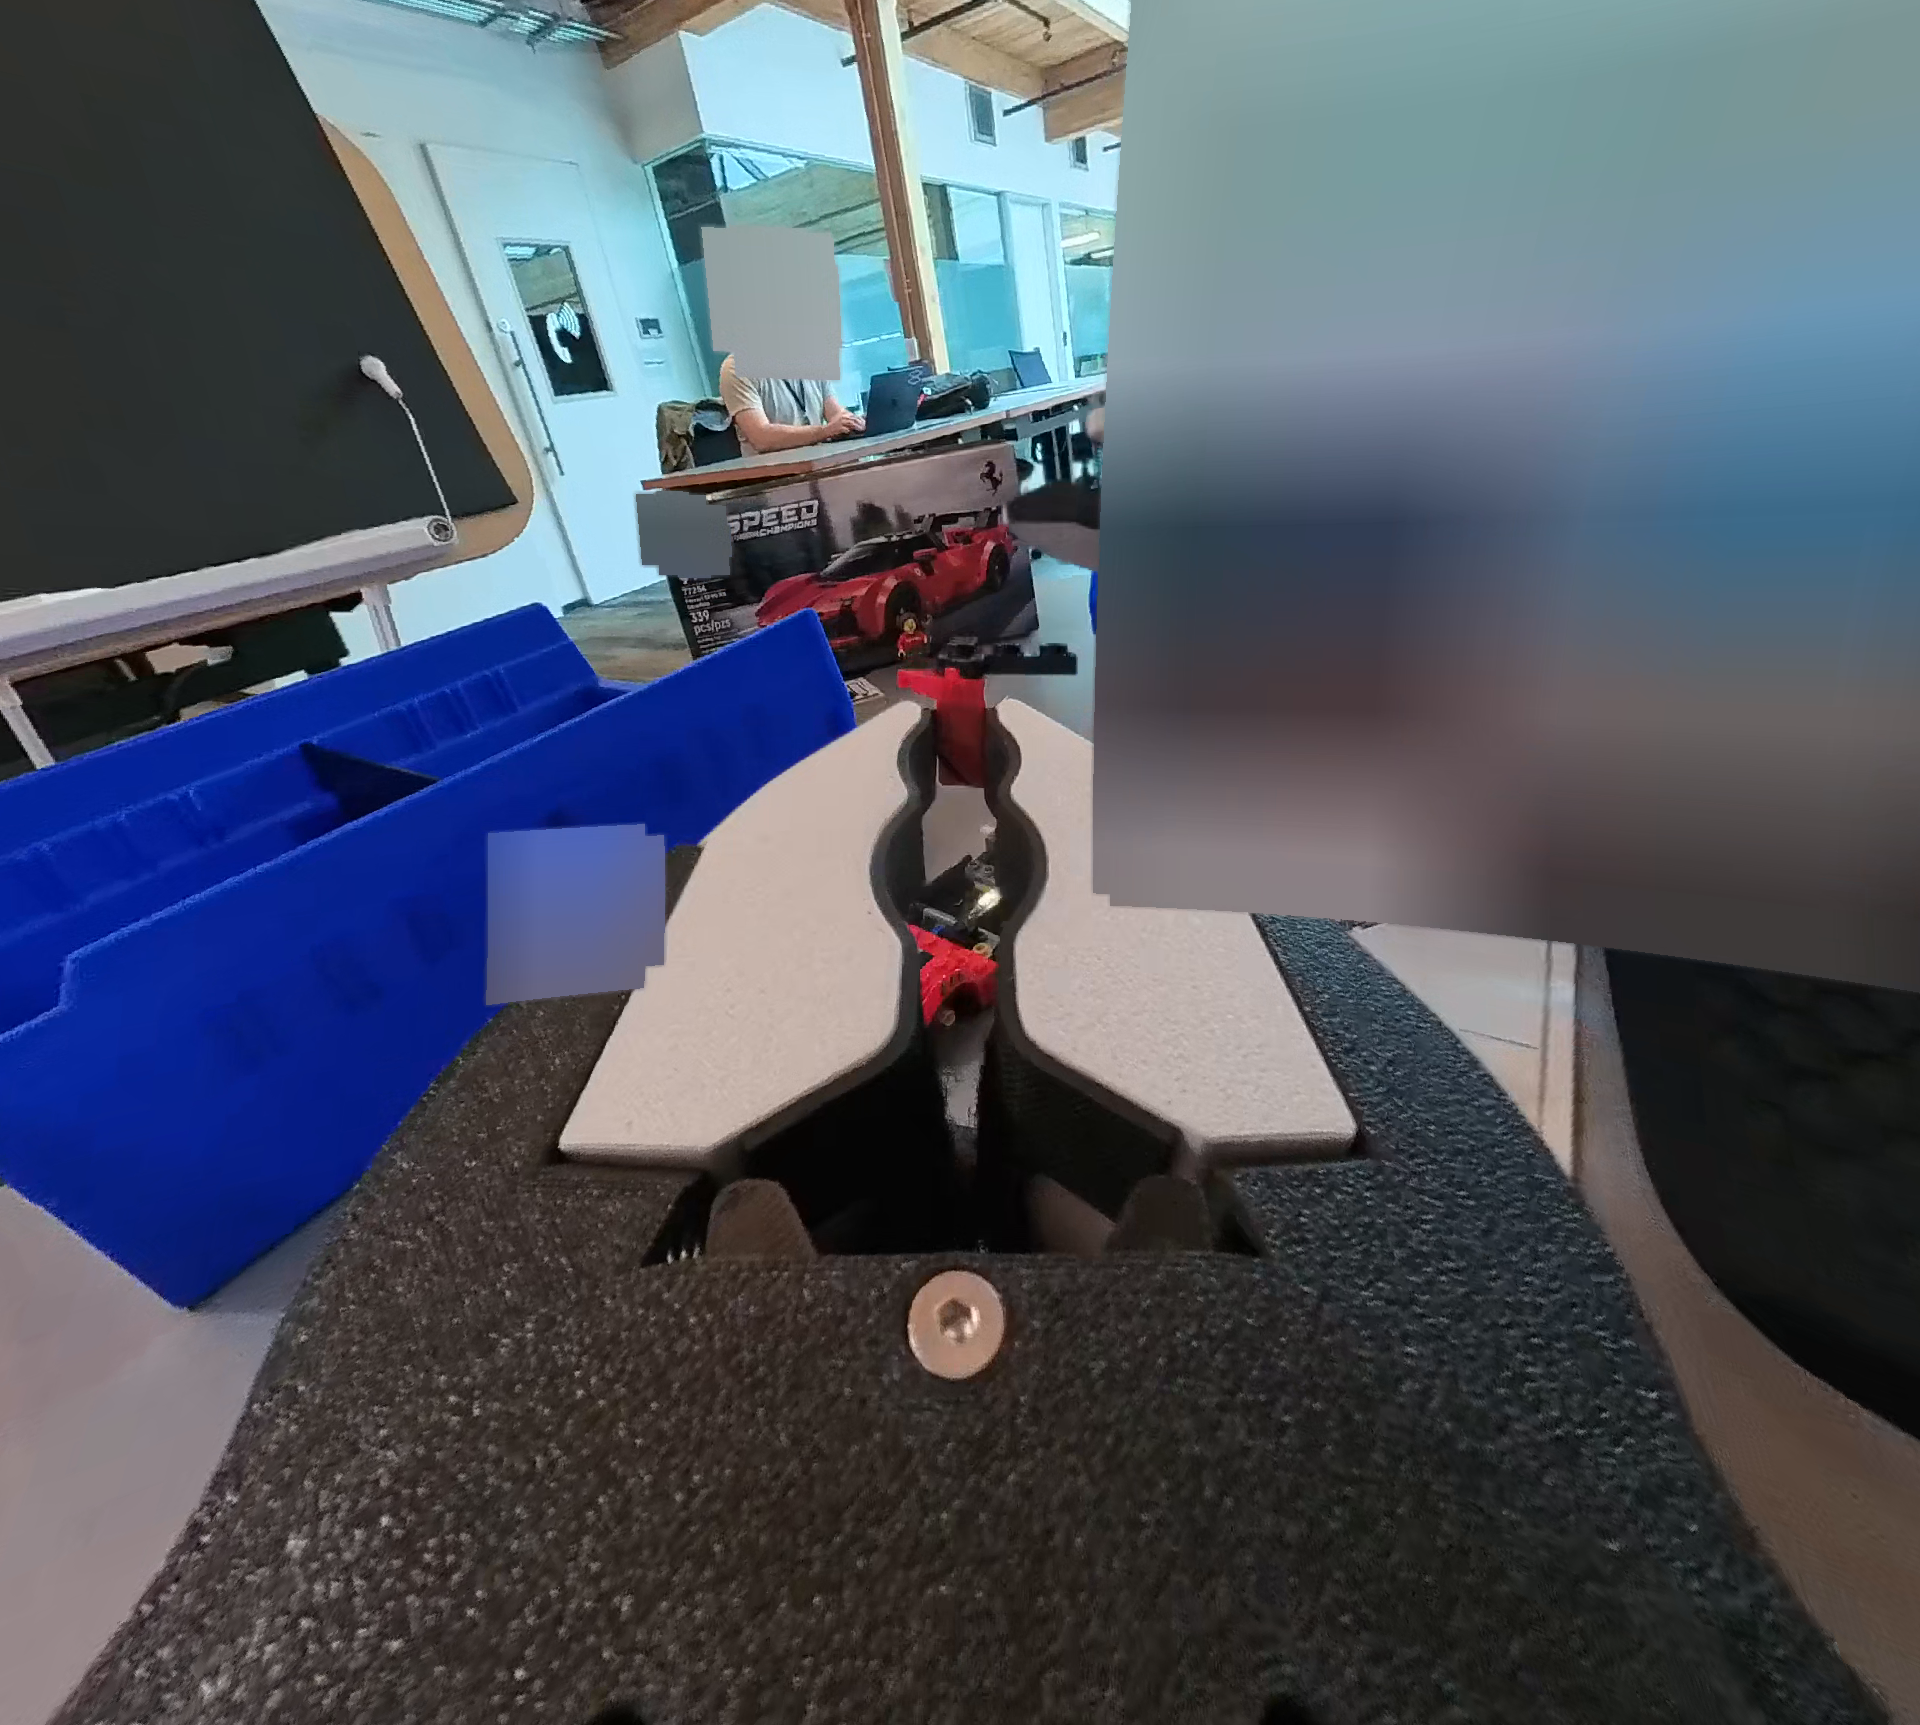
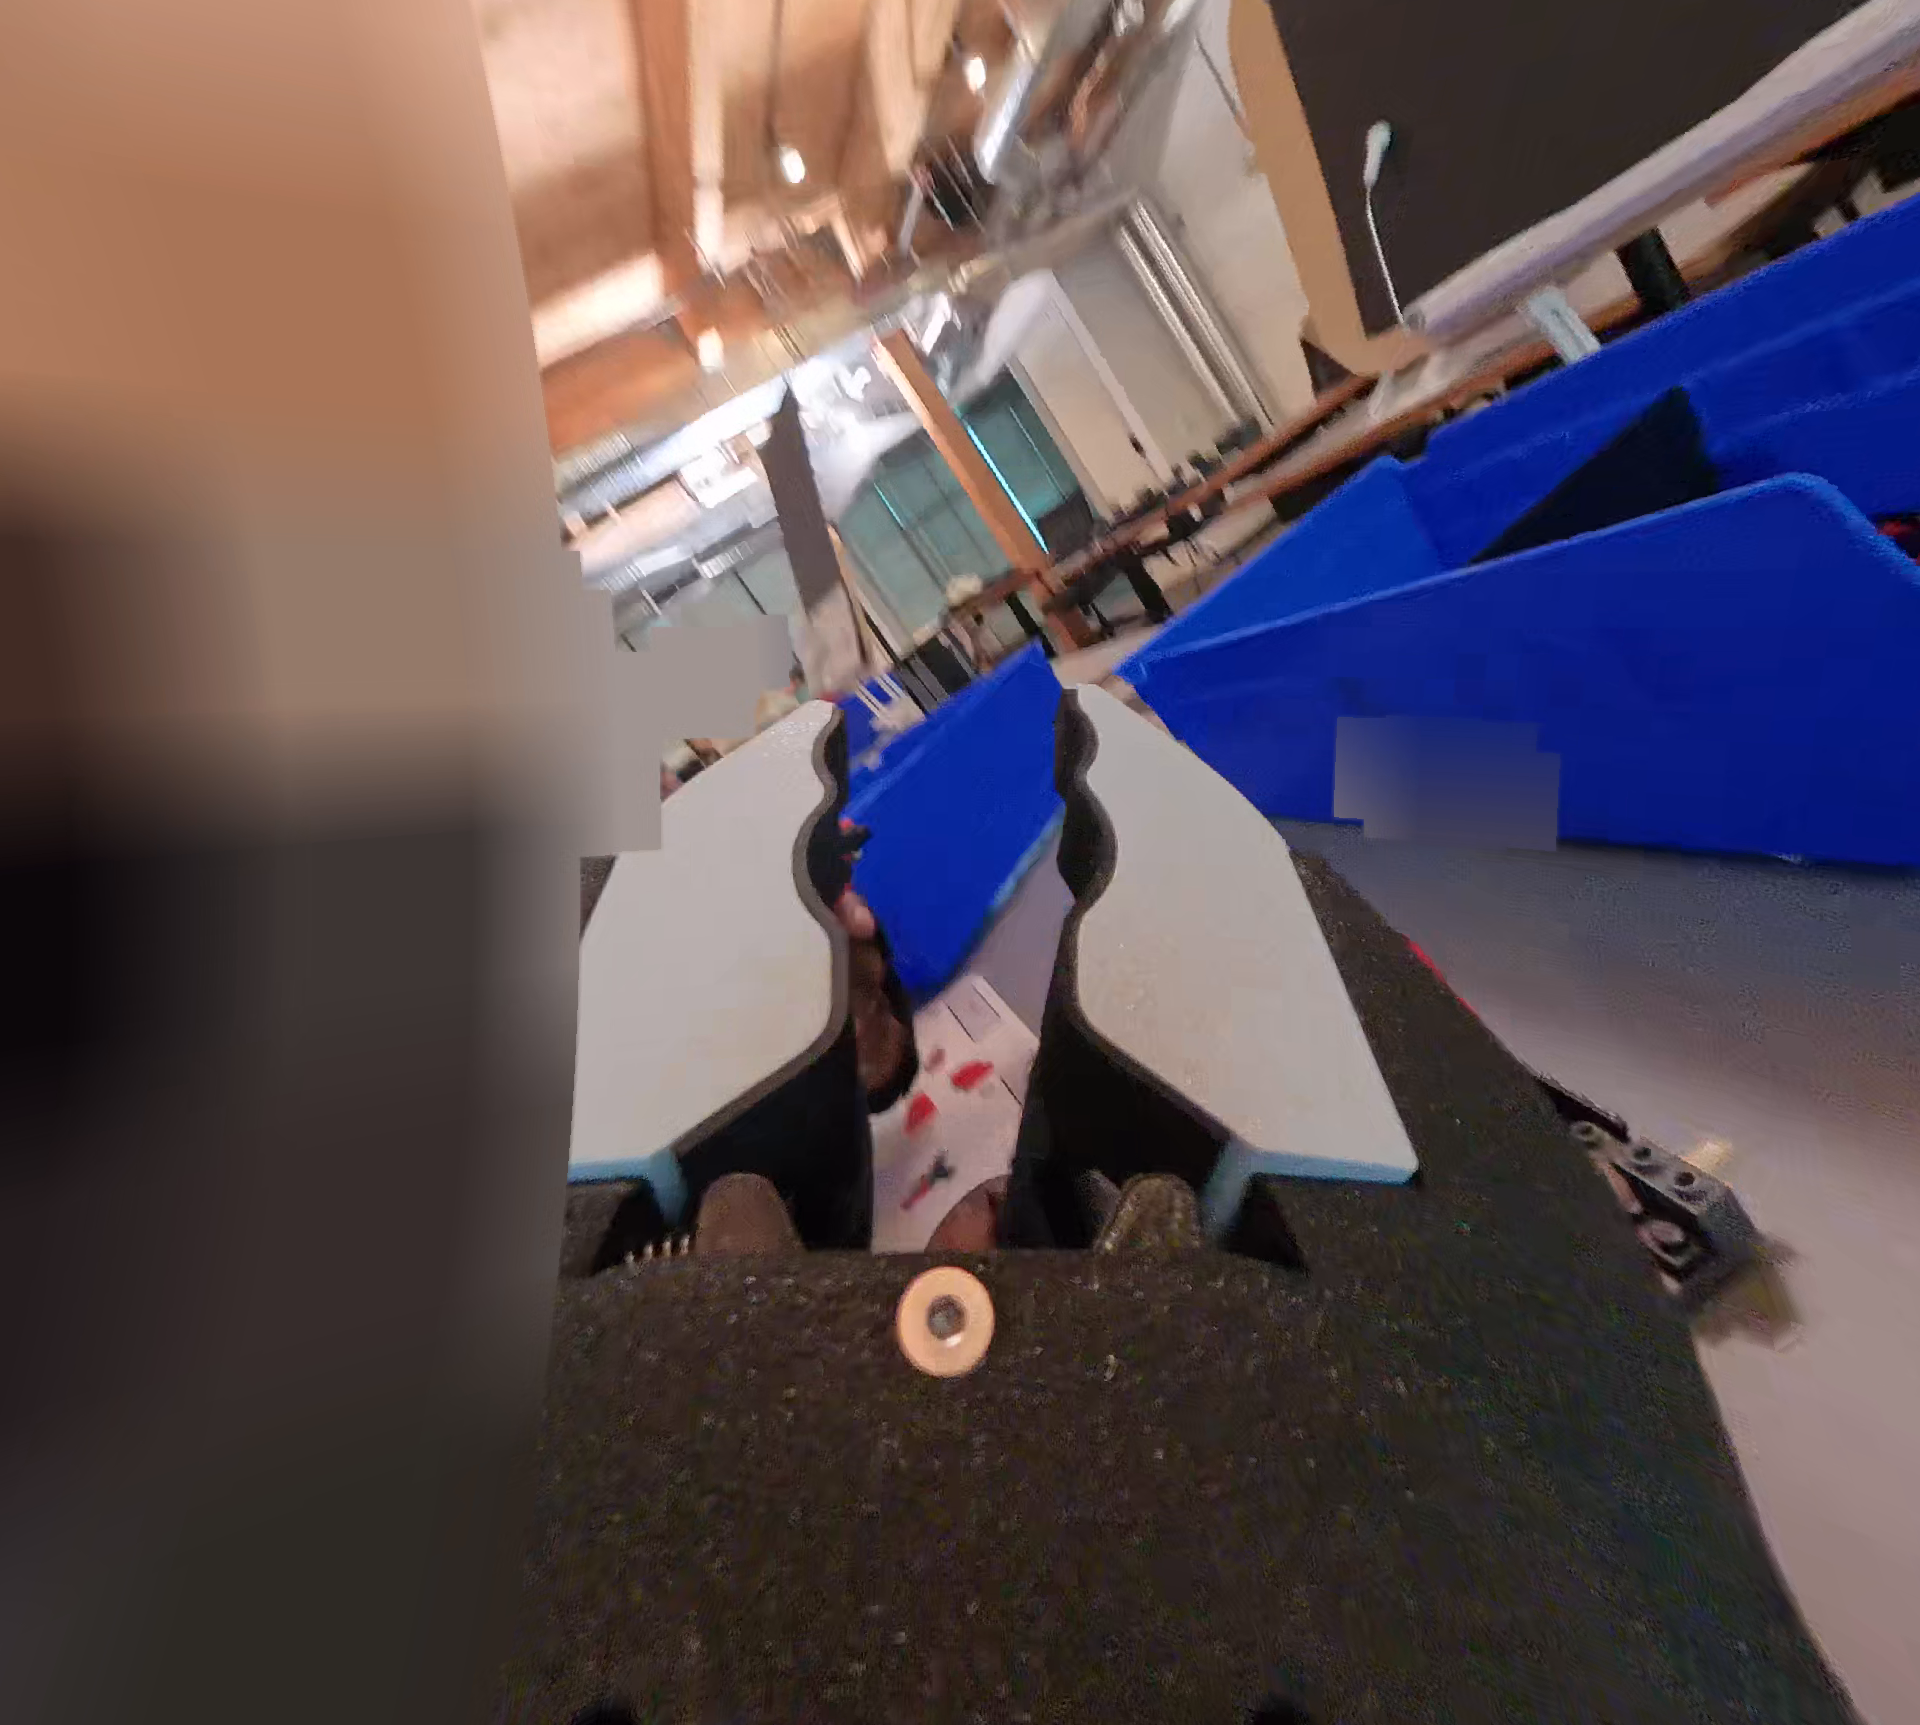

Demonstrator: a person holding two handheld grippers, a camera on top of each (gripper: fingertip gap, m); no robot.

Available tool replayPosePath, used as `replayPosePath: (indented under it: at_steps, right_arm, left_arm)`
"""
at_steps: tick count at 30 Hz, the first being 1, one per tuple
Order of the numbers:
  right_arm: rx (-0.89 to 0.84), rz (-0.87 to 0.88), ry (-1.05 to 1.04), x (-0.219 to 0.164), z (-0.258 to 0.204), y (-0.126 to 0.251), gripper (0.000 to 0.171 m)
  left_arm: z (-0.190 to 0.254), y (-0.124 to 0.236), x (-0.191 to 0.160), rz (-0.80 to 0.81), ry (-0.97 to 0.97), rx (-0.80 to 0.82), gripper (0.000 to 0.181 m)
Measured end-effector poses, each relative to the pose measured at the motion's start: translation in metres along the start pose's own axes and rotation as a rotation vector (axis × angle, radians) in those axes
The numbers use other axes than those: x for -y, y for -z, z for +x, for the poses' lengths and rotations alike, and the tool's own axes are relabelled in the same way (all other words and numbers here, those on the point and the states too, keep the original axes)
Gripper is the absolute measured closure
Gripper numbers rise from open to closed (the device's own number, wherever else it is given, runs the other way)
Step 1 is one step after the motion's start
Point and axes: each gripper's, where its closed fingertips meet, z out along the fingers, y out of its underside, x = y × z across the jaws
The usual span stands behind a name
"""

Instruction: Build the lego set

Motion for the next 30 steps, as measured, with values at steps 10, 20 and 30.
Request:
replayPosePath:
  at_steps: [10,20,30]
  right_arm:
    - [0.134,-0.080,0.047,-0.011,-0.034,-0.008,0.137]
    - [0.118,-0.190,0.212,-0.025,-0.040,-0.012,0.138]
    - [0.011,0.093,0.258,0.024,-0.030,0.009,0.167]
  left_arm:
    - [0.017,-0.005,-0.013,-0.074,-0.150,-0.061,0.174]
    - [0.015,-0.004,-0.012,-0.074,-0.048,-0.076,0.174]
    - [0.026,-0.008,-0.024,-0.142,-0.197,-0.099,0.174]
